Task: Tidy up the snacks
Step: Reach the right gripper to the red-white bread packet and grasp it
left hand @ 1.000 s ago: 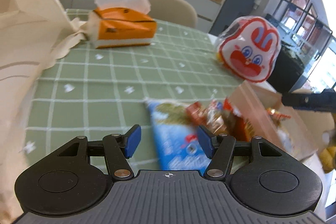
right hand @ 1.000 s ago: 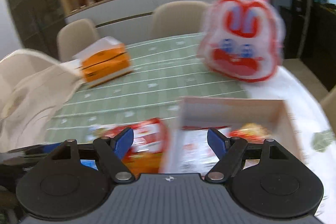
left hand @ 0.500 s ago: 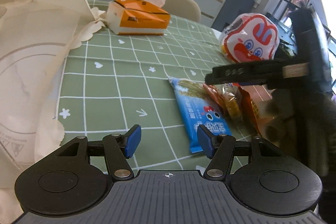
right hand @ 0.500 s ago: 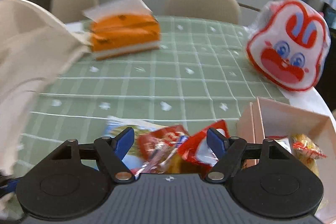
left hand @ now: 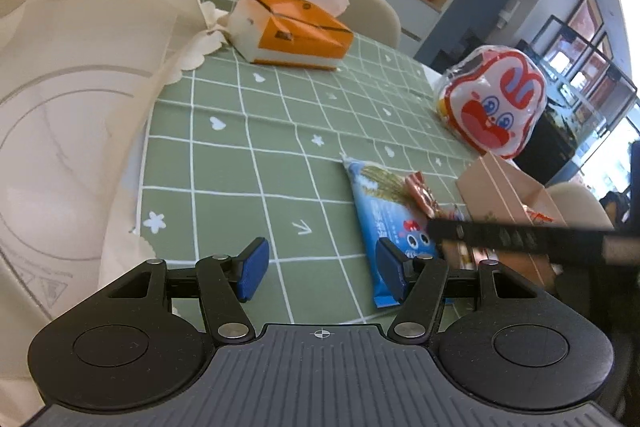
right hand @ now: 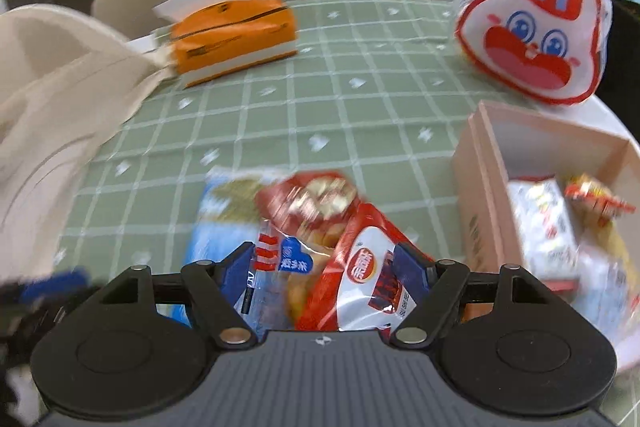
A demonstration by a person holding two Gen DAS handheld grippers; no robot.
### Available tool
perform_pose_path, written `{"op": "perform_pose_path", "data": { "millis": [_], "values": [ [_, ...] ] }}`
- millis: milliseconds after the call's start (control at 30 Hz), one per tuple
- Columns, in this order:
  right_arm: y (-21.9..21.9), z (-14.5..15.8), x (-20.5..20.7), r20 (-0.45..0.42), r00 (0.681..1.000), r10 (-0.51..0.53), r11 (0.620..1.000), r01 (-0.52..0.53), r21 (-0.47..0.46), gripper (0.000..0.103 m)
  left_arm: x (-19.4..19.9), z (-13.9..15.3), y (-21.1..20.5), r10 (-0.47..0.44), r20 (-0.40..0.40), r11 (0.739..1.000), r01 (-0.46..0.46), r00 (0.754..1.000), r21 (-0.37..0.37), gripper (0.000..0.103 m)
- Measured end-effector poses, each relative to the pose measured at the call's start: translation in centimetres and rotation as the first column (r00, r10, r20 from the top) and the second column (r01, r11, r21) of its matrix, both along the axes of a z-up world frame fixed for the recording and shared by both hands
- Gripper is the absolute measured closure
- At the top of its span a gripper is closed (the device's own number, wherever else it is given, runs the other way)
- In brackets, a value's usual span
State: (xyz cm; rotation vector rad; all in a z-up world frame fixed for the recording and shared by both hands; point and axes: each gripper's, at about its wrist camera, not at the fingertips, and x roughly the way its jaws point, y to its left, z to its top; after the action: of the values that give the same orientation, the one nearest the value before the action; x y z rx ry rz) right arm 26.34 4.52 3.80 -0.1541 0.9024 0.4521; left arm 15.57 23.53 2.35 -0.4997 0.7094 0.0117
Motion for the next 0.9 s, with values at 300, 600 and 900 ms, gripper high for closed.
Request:
{"op": "perform_pose_path", "data": {
  "millis": [300, 600, 900],
  "values": [
    [-2.4, 0.7, -5.3, 0.038, 0.996, 0.085, 0.995, -0.087, 0.047, 0.027, 0.0, -0.2, -1.6, -0.066, -0.011, 0.998, 0.066, 0.998, 0.005, 0.038],
    [-5.8, 0.3, -10.0, 0.084, 0.985, 0.151, 0.985, -0.157, 0.074, 0.034, -1.1, 1.6, -3.2, -0.113, 0.048, 0.993, 0.111, 0.992, 0.041, 0.038],
    [-11.3, -1.3, -12.0, 0.076, 0.989, 0.126, 0.986, -0.133, 0.105, 0.035, -2.0, 2.7, -7.6, -0.23, 0.078, 0.969, 0.221, 0.97, 0.108, 0.038]
  ]
}}
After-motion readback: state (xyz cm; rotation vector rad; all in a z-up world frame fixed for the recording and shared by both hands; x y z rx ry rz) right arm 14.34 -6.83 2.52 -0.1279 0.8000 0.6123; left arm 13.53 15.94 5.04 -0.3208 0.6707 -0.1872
